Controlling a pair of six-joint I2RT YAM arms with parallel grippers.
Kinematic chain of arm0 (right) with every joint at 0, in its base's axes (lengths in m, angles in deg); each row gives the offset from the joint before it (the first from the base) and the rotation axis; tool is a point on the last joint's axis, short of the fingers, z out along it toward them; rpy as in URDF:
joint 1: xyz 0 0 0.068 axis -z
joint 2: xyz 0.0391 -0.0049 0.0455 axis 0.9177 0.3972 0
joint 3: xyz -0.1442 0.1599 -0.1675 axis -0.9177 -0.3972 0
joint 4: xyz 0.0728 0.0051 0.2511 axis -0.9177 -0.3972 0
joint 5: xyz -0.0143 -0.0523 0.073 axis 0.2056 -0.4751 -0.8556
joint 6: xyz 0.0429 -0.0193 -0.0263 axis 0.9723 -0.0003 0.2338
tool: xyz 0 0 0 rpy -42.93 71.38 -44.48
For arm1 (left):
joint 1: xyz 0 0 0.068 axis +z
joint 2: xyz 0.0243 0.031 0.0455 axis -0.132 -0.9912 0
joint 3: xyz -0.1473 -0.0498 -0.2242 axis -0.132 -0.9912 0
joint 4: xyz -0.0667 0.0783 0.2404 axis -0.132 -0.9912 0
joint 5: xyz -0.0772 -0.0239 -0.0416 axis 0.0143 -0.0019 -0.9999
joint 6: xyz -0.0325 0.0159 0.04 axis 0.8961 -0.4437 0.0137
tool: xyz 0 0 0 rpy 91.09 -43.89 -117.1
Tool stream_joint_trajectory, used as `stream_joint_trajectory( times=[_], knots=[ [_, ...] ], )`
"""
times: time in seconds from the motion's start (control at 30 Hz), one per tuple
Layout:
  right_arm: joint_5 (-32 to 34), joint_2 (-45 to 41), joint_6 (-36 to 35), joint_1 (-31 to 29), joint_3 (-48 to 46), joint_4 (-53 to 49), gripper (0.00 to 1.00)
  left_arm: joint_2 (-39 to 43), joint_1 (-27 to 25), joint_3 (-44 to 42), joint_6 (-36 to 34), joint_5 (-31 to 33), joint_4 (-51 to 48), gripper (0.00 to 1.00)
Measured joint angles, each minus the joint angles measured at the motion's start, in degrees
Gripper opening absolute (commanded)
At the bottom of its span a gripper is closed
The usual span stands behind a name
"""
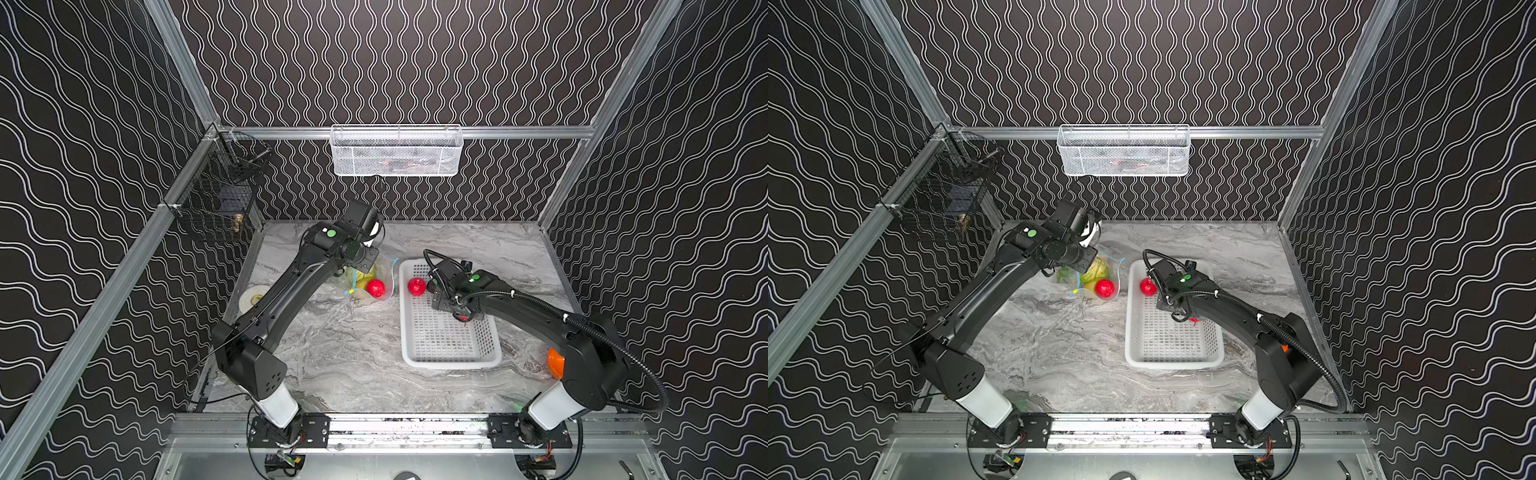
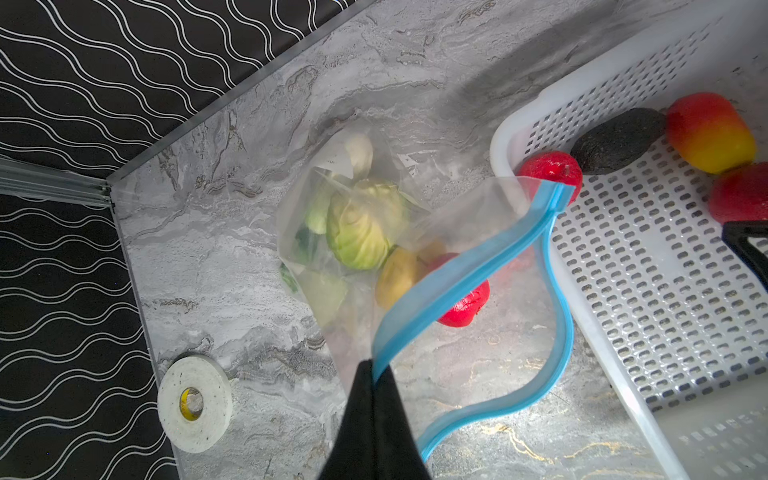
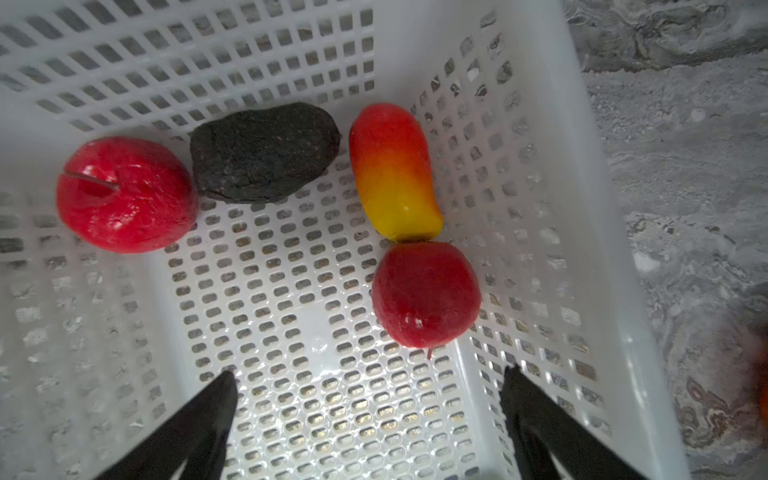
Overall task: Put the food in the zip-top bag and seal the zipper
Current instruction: 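Lower the right gripper onto the large dark red apple and close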
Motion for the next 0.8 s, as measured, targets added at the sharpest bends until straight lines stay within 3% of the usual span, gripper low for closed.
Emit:
stream_joint_trajectory(
  times=[0.37,0.8],
  knots=[
    [0.3,-1.0,-0.1,1.5,-3.0,1.1,0.98,0.0,0.2,0.0,-0.2,0.2,0.0,0.0],
    [0.8,3.8,-1.4,1.7,-1.6,1.3,0.88,0.0,0.8,-0.1,-0.2,0.1,0.0,0.0]
  ],
)
